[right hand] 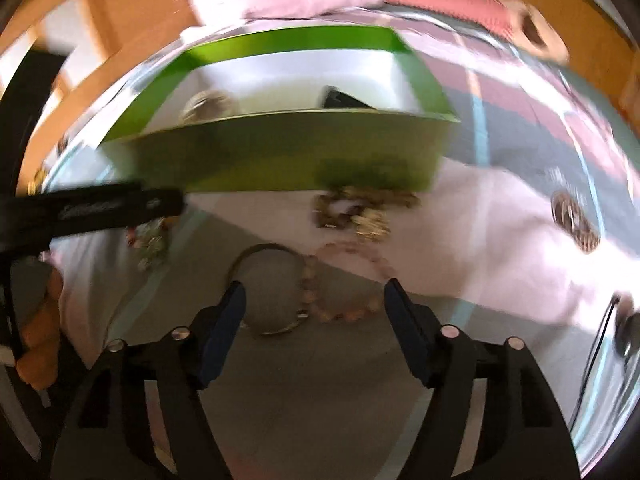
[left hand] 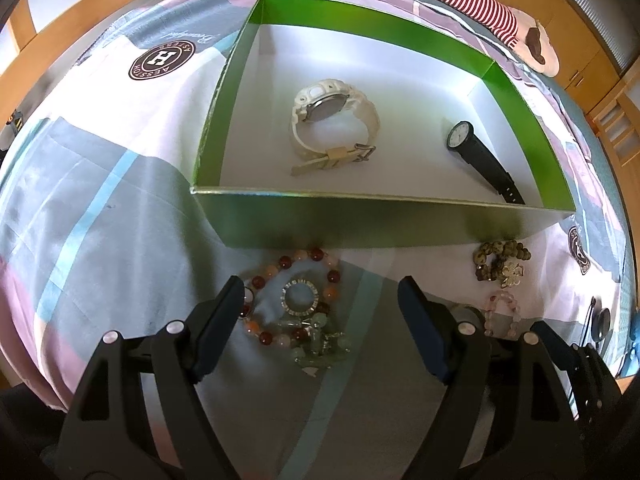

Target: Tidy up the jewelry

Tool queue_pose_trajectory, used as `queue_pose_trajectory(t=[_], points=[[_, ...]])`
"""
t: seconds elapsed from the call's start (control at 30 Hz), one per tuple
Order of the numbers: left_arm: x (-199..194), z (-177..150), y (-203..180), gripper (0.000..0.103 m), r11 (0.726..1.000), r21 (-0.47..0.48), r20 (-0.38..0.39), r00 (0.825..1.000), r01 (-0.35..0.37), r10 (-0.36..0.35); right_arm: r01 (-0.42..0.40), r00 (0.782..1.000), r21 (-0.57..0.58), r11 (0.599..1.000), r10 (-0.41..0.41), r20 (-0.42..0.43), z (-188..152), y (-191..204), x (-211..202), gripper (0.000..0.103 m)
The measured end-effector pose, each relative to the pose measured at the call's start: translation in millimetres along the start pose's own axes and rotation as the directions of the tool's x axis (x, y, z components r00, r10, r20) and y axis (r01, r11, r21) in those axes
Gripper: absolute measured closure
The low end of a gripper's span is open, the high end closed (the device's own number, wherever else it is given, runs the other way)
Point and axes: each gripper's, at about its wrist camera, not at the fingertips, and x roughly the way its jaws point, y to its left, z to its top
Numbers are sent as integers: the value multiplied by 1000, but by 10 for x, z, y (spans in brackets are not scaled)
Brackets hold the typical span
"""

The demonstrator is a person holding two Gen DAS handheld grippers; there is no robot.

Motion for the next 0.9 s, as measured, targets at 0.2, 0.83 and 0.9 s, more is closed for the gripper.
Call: queue_pose_trajectory(t=[0.2, 0.83, 0.9], points=[[-36, 31, 106, 24, 998, -55, 15, 1000, 8, -7, 98, 995, 132, 986, -95, -33, 52, -381, 163, 67], [-101, -142, 252, 50, 994, -111, -19, 1000, 5, -7, 97, 995, 76, 992, -94, -41, -35, -299, 200, 94], [-131, -199, 197, 48, 997, -79, -12, 1000, -3, 2, 96, 995, 76, 992, -93, -42, -39, -299, 195, 94]])
